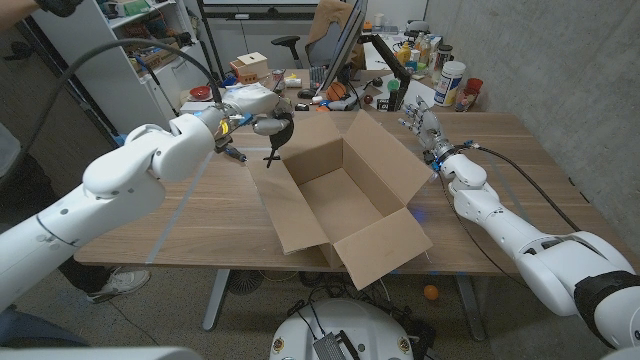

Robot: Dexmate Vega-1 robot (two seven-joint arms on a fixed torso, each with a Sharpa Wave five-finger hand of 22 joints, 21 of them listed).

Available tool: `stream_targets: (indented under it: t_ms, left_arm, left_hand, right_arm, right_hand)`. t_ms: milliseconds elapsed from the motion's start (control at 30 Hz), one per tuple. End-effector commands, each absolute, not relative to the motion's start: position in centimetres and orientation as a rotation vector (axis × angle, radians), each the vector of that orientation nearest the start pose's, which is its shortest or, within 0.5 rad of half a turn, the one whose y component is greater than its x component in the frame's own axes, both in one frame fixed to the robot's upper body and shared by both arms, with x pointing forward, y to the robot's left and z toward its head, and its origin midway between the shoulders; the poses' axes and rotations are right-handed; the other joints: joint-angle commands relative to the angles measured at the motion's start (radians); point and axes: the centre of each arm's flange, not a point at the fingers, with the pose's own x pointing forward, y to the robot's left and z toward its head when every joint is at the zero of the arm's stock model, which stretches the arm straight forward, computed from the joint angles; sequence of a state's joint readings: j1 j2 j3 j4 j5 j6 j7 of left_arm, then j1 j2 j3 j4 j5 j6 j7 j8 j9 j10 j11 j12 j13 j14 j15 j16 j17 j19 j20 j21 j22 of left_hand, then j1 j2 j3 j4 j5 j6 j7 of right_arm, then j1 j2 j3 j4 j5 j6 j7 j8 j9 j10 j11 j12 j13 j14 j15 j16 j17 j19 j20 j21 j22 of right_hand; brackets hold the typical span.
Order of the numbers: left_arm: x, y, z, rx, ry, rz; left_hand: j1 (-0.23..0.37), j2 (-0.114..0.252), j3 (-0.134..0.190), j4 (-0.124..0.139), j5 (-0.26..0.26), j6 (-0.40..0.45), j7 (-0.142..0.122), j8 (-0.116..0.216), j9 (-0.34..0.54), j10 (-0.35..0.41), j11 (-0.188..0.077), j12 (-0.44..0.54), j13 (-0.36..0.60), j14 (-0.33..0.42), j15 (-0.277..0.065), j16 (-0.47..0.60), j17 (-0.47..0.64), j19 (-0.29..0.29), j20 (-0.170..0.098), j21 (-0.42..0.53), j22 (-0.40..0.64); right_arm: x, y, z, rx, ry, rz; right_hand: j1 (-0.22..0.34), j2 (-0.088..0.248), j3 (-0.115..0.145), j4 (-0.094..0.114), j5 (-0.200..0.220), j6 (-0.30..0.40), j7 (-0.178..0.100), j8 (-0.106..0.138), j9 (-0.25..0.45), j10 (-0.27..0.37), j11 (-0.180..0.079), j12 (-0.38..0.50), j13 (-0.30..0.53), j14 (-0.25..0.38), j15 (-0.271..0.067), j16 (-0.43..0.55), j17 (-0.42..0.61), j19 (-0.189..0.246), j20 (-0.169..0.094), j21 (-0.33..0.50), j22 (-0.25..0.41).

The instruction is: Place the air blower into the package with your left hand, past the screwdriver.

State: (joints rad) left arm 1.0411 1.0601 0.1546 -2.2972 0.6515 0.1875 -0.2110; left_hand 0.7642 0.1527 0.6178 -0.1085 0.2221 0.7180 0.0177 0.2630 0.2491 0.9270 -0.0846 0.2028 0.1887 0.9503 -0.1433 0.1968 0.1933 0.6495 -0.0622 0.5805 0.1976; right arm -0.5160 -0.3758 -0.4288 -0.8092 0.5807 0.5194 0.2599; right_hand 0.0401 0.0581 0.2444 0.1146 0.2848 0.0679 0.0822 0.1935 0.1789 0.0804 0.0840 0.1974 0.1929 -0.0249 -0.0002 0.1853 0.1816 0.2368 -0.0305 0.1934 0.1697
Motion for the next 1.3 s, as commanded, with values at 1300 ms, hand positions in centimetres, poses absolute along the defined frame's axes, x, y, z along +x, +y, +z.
stream_targets:
  t_ms: [1300]
  left_arm:
    - [48.3, 11.9, 11.1, 1.831, -0.842, -0.243]
  left_hand:
    - [0.038, 0.025, 0.064, 0.067, 0.009, 0.091, -0.072, 0.012, 0.002, 0.116, -0.096, 0.002, 0.006, 0.000, -0.086, 0.003, 0.001, 0.004, -0.068, 0.020, 0.003]
  right_arm:
    - [69.2, -30.8, 4.0, -0.088, -0.737, 0.279]
  right_hand:
    - [0.006, 0.000, -0.007, 0.000, 0.008, 0.016, 0.002, 0.003, 0.006, 0.011, 0.007, 0.006, 0.002, 0.009, 0.002, 0.003, 0.000, 0.009, 0.005, 0.003, 0.004]
